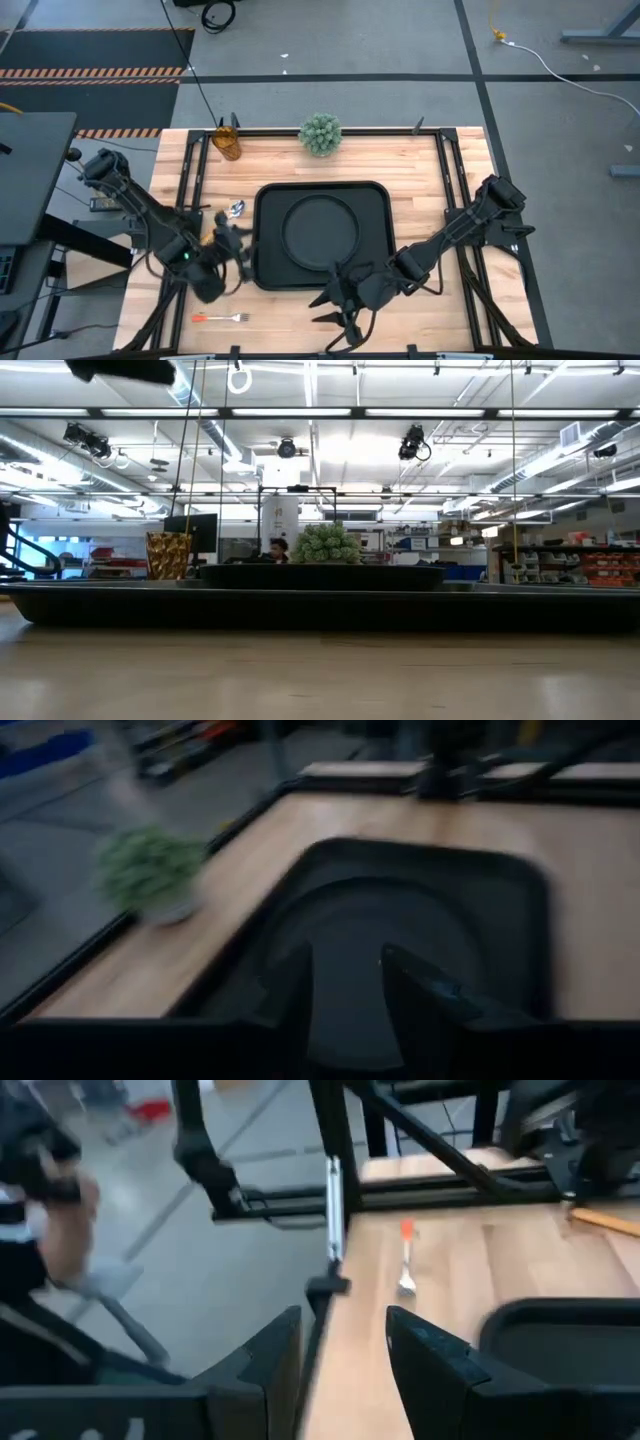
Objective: Pick and place plate/cup/fork/spoon on tray
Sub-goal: Put the orange cup on the black tray to the top left of the black plate
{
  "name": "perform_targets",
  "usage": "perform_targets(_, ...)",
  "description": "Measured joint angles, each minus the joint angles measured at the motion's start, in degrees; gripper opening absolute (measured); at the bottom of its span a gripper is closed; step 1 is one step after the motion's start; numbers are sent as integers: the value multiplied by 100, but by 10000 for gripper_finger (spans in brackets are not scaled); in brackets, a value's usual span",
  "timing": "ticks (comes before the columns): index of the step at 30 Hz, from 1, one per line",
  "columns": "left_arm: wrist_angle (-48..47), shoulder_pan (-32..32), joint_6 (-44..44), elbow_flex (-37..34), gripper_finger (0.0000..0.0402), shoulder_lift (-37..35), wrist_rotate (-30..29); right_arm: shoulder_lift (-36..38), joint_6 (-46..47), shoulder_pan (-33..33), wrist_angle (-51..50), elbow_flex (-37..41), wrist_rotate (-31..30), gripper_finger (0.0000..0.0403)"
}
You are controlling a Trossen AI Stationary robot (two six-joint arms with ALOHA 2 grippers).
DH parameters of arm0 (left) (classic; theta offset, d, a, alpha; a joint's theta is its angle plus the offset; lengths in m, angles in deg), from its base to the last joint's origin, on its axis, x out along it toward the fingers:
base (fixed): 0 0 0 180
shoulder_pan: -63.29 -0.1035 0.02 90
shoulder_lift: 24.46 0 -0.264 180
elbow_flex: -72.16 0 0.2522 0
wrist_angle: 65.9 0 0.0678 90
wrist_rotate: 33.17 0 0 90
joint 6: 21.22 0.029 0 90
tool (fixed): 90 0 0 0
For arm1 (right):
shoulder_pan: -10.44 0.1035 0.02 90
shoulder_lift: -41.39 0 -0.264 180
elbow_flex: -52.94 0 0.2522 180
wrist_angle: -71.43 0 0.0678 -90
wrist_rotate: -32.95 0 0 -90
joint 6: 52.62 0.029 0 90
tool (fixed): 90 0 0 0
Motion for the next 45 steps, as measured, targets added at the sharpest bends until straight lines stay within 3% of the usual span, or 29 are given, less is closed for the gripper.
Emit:
perform_targets(5,-1714,-979,-1361,0,108,-276,182,-2,-396,-202,-624,81,-491,154)
perform_targets(10,-2495,-2748,-1309,0,97,-344,690,-7,-394,-473,-1180,293,-1154,154)
perform_targets(15,-1963,-5201,485,0,96,-349,2169,-11,-403,-770,-1711,470,-1530,154)
perform_targets(19,-1151,-7091,2220,0,96,-336,3687,-11,-567,-1087,-2047,470,-1204,154)
perform_targets(22,-712,-8215,3062,0,96,-336,4054,-11,-876,-1314,-2054,470,-705,154)
perform_targets(26,-519,-9258,3720,0,96,-335,4314,-11,-1316,-1592,-2065,470,-372,154)
perform_targets(34,-803,-9997,4203,248,132,192,5303,-11,-2104,-1963,-2124,468,55,154)
perform_targets(39,-1241,-9995,4344,1031,202,896,5899,-11,-2382,-2187,-2149,468,87,158)
perform_targets(45,-1583,-9875,4233,1721,290,1711,5893,-11,-2432,-2432,-2529,468,51,191)
